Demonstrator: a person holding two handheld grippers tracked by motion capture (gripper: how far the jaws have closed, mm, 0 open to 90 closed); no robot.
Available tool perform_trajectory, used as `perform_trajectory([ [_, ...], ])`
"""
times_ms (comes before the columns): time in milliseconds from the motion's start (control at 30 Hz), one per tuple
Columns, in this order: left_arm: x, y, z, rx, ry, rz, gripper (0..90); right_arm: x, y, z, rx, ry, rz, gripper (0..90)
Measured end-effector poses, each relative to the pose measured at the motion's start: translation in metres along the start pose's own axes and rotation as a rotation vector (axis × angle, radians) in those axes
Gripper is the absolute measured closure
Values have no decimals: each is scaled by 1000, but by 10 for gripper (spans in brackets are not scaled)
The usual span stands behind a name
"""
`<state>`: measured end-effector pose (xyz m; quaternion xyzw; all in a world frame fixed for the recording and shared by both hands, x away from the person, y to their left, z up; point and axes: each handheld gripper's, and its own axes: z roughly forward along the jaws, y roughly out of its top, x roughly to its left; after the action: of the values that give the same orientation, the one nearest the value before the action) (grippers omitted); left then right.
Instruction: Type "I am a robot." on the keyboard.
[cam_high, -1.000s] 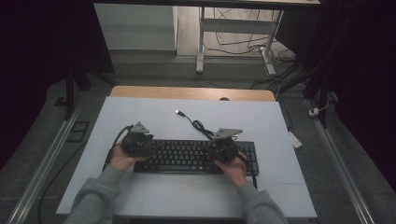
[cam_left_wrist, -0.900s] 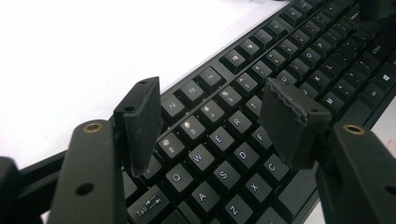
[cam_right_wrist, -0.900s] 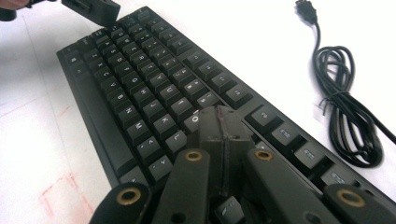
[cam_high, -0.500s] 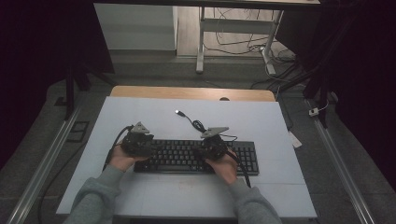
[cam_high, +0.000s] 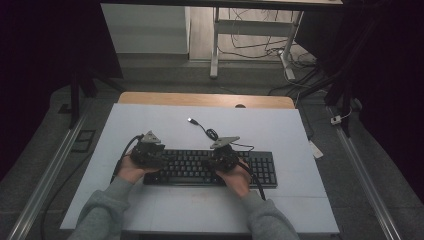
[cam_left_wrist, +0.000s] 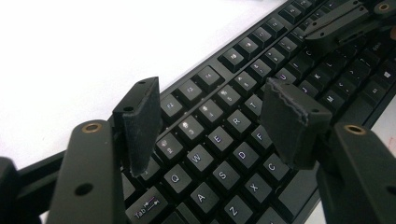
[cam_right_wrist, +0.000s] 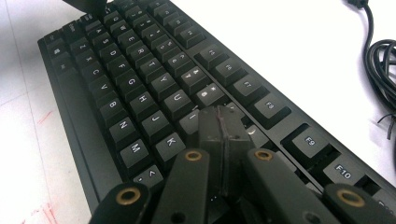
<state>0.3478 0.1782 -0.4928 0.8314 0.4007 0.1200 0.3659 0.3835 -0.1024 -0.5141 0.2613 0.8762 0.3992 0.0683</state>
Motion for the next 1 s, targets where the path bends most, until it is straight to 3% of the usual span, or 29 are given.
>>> perform_trajectory([
  [400, -1, 0, 0, 1, 5, 4, 375, 2, -1, 2, 10, -19, -14, 900],
  [733, 1, 0, -4, -16, 8, -2, 376, 2, 0, -15, -43, -21, -11, 900],
  [1000, 0, 0, -4, -13, 5, 5, 376, -2, -13, -32, -59, -35, 6, 899],
])
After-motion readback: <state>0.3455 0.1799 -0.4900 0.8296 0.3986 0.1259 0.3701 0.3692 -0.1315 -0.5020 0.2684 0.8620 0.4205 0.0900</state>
